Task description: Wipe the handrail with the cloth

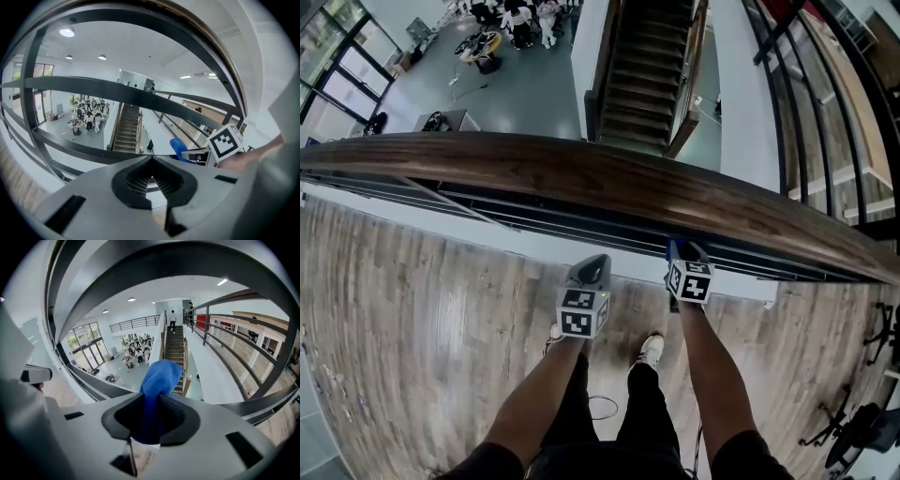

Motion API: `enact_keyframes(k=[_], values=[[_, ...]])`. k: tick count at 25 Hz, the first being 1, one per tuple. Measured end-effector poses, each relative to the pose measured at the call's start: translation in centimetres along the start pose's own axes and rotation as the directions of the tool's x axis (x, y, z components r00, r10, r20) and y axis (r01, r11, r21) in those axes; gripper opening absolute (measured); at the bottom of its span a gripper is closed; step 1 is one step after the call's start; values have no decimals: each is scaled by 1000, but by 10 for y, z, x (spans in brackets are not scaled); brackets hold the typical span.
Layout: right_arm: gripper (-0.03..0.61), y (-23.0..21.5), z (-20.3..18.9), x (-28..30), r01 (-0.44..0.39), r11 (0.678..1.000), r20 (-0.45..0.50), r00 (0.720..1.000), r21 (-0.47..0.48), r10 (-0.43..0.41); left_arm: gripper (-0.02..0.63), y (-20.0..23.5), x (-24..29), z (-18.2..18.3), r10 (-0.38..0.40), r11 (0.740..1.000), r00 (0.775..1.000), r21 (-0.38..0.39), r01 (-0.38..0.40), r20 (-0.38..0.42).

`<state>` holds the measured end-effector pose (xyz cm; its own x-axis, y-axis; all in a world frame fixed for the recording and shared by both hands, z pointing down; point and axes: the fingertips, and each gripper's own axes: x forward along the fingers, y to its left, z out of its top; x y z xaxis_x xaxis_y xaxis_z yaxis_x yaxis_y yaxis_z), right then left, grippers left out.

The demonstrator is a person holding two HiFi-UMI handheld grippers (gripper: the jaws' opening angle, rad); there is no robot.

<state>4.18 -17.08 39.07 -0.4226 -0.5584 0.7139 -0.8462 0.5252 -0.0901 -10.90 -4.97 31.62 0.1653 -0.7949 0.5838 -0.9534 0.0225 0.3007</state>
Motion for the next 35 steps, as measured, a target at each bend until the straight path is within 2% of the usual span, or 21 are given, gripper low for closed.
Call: enact_keyframes(k=[4, 19, 28, 35], values=[[100, -41, -3, -14, 22, 1000, 6, 1000, 16, -22, 3, -32, 17, 3, -11, 1000, 1000, -3, 11, -14], [100, -197, -25, -54, 80, 994, 38, 996, 77, -83, 3, -178, 103, -4, -108, 989, 991, 90, 115, -78], [100, -310, -39, -98, 156, 982, 21, 987, 105, -159, 3, -286, 145, -1, -191, 968, 974, 139, 207, -122], [100, -403, -63, -124, 220, 970, 1, 975, 106, -222, 3, -363, 176, -22, -245, 946, 956, 178, 272, -161]])
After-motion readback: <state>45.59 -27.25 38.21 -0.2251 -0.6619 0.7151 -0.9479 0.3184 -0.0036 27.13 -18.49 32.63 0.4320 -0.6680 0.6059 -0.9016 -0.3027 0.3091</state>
